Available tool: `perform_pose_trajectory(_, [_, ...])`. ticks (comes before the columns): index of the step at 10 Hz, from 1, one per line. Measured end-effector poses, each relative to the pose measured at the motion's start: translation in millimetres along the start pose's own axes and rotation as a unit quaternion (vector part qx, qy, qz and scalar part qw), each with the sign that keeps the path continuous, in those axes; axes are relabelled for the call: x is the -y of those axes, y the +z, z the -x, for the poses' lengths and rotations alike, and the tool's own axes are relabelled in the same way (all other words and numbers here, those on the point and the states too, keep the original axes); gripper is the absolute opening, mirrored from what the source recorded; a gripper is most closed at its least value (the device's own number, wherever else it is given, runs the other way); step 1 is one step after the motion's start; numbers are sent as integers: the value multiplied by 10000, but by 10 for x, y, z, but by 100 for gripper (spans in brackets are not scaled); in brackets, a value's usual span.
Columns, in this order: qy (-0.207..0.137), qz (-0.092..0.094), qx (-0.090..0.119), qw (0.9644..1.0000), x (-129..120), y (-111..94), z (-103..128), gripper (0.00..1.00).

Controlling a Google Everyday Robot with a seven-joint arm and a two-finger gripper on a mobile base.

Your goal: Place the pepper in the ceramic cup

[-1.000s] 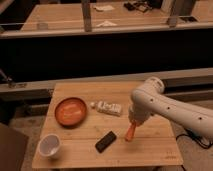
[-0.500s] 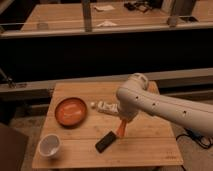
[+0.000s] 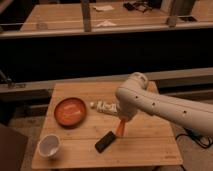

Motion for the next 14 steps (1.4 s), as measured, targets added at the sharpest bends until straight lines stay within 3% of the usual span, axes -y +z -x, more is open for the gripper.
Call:
perform_pose_trajectory(1, [-58, -21, -12, 10000, 105, -12, 27, 0])
perform_pose_trajectory(4, [-215, -18, -76, 9997, 88, -32, 15, 0])
perform_pose_trajectory(8, [-474, -65, -167, 9987, 479, -77, 164, 0])
perform_pose_trajectory(11, [-616, -47, -230, 9978, 457, -109, 153, 0])
perform_pose_trajectory(14, [-865, -82, -180, 9961, 716, -128, 321, 0])
